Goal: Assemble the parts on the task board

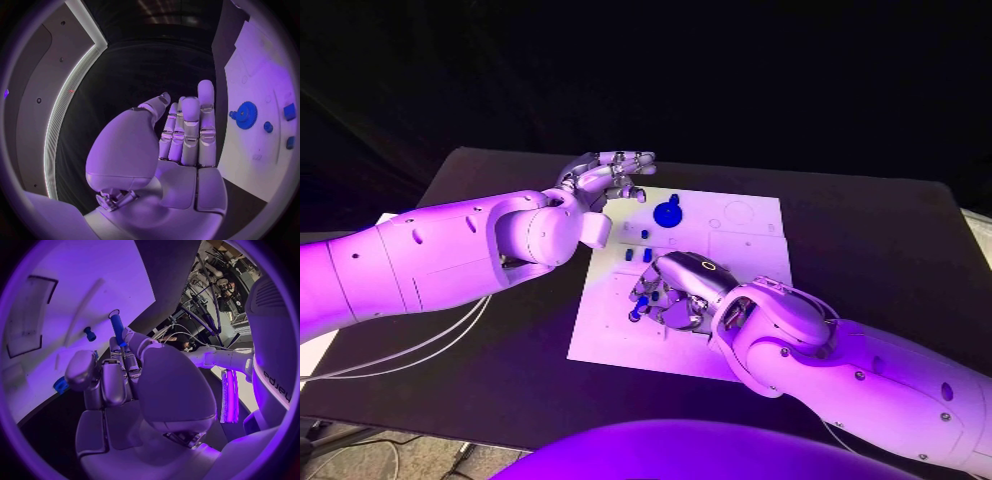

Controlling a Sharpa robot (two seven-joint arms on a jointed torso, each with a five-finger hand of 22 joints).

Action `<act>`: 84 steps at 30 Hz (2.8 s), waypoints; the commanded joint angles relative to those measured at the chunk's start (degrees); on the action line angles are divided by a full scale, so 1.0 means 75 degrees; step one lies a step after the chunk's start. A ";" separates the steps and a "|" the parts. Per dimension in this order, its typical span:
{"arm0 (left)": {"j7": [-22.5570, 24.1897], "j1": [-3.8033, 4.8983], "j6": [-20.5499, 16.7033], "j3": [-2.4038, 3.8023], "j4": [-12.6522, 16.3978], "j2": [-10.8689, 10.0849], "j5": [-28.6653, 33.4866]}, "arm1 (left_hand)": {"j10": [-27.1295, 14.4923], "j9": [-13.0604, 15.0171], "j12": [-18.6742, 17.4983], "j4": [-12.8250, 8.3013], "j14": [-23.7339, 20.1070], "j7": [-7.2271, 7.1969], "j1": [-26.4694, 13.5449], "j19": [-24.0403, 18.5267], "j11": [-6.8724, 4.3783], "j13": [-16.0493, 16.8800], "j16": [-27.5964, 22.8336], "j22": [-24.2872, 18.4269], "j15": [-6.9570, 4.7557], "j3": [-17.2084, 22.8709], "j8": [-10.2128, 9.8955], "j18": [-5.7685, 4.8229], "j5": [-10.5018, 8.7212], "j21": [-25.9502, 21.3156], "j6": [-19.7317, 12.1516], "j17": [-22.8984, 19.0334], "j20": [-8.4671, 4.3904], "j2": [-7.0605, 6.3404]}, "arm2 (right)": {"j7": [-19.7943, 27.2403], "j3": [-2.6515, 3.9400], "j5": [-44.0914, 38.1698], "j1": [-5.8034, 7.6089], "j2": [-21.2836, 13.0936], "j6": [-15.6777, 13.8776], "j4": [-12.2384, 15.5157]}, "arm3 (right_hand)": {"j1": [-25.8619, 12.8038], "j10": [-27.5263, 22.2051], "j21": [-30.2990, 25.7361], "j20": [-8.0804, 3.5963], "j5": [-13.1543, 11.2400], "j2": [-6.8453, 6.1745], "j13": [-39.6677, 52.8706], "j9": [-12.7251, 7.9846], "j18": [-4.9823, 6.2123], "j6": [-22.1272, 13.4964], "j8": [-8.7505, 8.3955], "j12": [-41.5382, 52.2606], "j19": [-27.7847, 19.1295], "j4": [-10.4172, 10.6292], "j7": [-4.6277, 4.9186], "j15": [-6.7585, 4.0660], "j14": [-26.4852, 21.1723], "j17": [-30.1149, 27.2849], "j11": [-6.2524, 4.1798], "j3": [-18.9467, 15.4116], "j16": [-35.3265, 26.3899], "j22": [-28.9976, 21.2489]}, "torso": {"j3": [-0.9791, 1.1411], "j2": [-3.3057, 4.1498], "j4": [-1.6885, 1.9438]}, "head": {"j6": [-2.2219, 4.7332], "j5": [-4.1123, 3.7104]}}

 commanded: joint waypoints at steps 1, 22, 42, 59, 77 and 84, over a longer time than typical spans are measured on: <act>0.0076 0.0002 0.0158 0.0006 0.0004 0.0017 -0.0088 | -0.0040 0.0004 0.0053 -0.0021 -0.0068 -0.0004 0.0007 0.0028 -0.0014 0.0010 -0.0029 0.0006 0.0009 -0.0030 0.0050 0.0078 0.0017 -0.0011 -0.0061 -0.0007 0.0037 0.0077 | 0.0082 -0.0008 -0.0054 -0.0013 0.0036 0.0150 -0.0028 | 0.0027 0.0450 -0.0001 -0.0022 0.0048 0.0062 0.0045 -0.0007 -0.0102 -0.0014 -0.0045 0.0018 -0.0031 0.0006 0.0023 -0.0013 0.0266 -0.0012 -0.0381 0.0038 0.0002 -0.0006 | 0.0002 -0.0004 0.0003 | -0.0015 0.0020; 0.0065 0.0001 0.0173 0.0006 -0.0010 0.0041 -0.0089 | -0.0040 0.0004 0.0053 -0.0021 -0.0068 -0.0004 0.0007 0.0028 -0.0014 0.0010 -0.0029 0.0006 0.0009 -0.0030 0.0050 0.0078 0.0017 -0.0011 -0.0061 -0.0007 0.0037 0.0077 | -0.0107 -0.0144 -0.0789 -0.0024 0.0262 0.0310 -0.0240 | 0.0014 0.0450 -0.0005 -0.0021 0.0070 0.0078 0.0047 -0.0008 -0.0099 -0.0015 -0.0051 0.0000 -0.0042 -0.0010 0.0026 -0.0011 0.0265 -0.0013 -0.0378 0.0069 0.0005 -0.0016 | -0.0007 0.0001 0.0003 | -0.0028 0.0016; 0.0061 0.0002 0.0161 0.0007 0.0003 0.0028 -0.0089 | -0.0040 0.0004 0.0053 -0.0021 -0.0068 -0.0004 0.0007 0.0028 -0.0014 0.0010 -0.0029 0.0006 0.0009 -0.0030 0.0050 0.0078 0.0017 -0.0011 -0.0061 -0.0007 0.0037 0.0077 | -0.0183 -0.0316 -0.1362 -0.0024 0.0330 0.0430 -0.0281 | -0.0695 -0.0353 -0.0434 0.0134 0.0197 -0.0385 -0.0055 -0.0155 0.0016 -0.0652 -0.0278 -0.0568 -0.0439 0.0128 0.0221 0.0210 0.0167 -0.0352 -0.0122 -0.0139 -0.0186 -0.0661 | -0.0001 -0.0007 -0.0006 | -0.0035 0.0021; 0.0046 0.0002 0.0173 0.0006 0.0002 0.0017 -0.0106 | -0.0099 0.0006 0.0125 -0.0071 -0.0107 -0.0003 0.0091 0.0006 -0.0013 0.0018 -0.0021 0.0017 0.0008 0.0020 0.0090 0.0080 0.0079 -0.0011 -0.0094 -0.0034 0.0039 0.0122 | -0.0246 -0.0265 -0.1232 -0.0135 -0.0193 -0.1444 0.0277 | -0.0682 -0.1181 -0.1555 0.0212 0.0704 -0.0242 0.0003 -0.0118 0.0243 -0.1068 -0.0218 -0.0247 -0.0773 0.0447 0.0225 0.0238 -0.0032 -0.1728 -0.0056 -0.1815 -0.1218 -0.2045 | 0.0005 -0.0013 -0.0018 | 0.0027 -0.0020; 0.0045 -0.0122 0.0202 0.0003 -0.0018 -0.0028 -0.0218 | -0.0113 0.0006 0.0140 -0.0083 -0.0111 0.0000 0.0102 0.0003 -0.0012 0.0019 -0.0015 0.0020 0.0009 0.0024 0.0098 0.0081 0.0098 -0.0009 -0.0103 -0.0036 0.0039 0.0113 | -0.1910 0.0387 0.1268 0.0141 -0.3290 -0.0676 0.1769 | -0.1541 0.2050 0.0876 -0.0281 0.0863 -0.0215 0.3384 -0.0067 -0.0386 -0.0685 -0.0038 0.3726 0.0779 0.1491 -0.0236 -0.0288 0.0507 0.1167 -0.0741 -0.2652 0.0846 0.1376 | 0.0066 -0.0101 -0.0409 | 0.0392 -0.0422; 0.0032 -0.0138 0.0190 0.0002 -0.0045 -0.0060 -0.0224 | -0.0121 0.0006 0.0149 -0.0088 -0.0118 0.0003 0.0099 0.0001 -0.0009 0.0020 -0.0019 0.0022 0.0011 0.0018 0.0103 0.0080 0.0102 -0.0008 -0.0109 -0.0051 0.0040 0.0098 | -0.2400 0.0394 0.1040 -0.0061 -0.3804 -0.0232 0.1810 | -0.1507 0.2514 0.1456 -0.0230 0.1344 0.0110 1.0178 0.0086 -0.0534 -0.0726 0.0387 0.9700 0.1011 0.2169 -0.0237 -0.0236 0.0659 0.2645 -0.0694 -0.3783 0.1658 0.2245 | 0.0110 -0.0092 -0.0538 | 0.0442 -0.0407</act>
